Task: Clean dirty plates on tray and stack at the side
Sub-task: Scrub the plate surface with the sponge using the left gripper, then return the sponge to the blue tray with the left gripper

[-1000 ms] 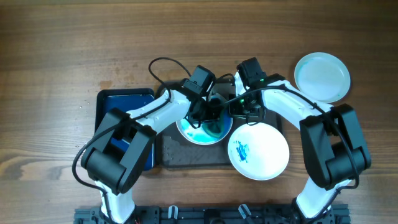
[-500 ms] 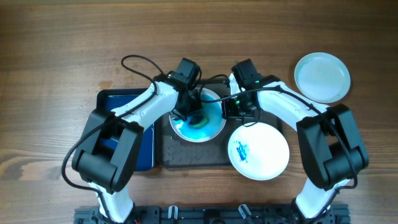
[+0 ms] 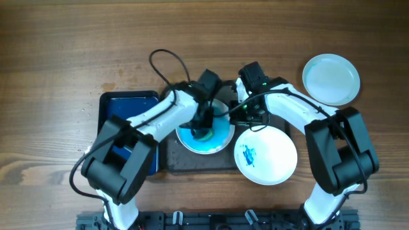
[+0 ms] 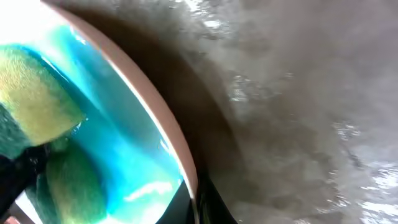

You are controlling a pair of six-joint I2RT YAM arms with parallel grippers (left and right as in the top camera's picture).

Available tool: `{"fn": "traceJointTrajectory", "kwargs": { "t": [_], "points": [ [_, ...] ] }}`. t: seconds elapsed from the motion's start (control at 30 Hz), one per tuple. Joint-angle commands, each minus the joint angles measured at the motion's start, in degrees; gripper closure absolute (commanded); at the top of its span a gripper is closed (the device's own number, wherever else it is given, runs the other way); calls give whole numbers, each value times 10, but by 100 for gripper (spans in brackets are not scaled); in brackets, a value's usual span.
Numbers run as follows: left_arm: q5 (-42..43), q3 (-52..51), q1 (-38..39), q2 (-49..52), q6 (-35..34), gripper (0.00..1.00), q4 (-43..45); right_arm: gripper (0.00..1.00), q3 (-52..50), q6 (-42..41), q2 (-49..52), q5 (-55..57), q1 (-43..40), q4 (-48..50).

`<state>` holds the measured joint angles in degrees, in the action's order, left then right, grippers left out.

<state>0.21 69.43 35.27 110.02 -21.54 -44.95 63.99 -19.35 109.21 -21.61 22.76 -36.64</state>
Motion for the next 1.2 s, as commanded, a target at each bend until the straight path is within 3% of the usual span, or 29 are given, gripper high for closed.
{"fn": "traceJointTrajectory", "kwargs": {
  "t": [0.0,0.27,0.4,0.6,0.87,0.97,1.17],
  "points": [
    [140,-39,55,40,46,96,19,96,-2,3,12,23,-2,7],
    [277,-37,39,40,33,96,129,96,-2,5,12,23,-2,5],
    [275,-33,10,40,0,96,141,96,-2,6,12,23,-2,2],
    [148,-33,-26,-3,-31,96,85,96,-2,12,12,23,-2,-1],
    [37,-33,-27,-111,-53,96,-5,96,-2,13,12,23,-2,0],
    [-15,-33,-36,-133,-102,96,-42,96,-2,14,12,23,-2,1],
    [-25,-33,-100,-188,-142,96,-99,96,-2,14,12,23,-2,3]
  ]
}}
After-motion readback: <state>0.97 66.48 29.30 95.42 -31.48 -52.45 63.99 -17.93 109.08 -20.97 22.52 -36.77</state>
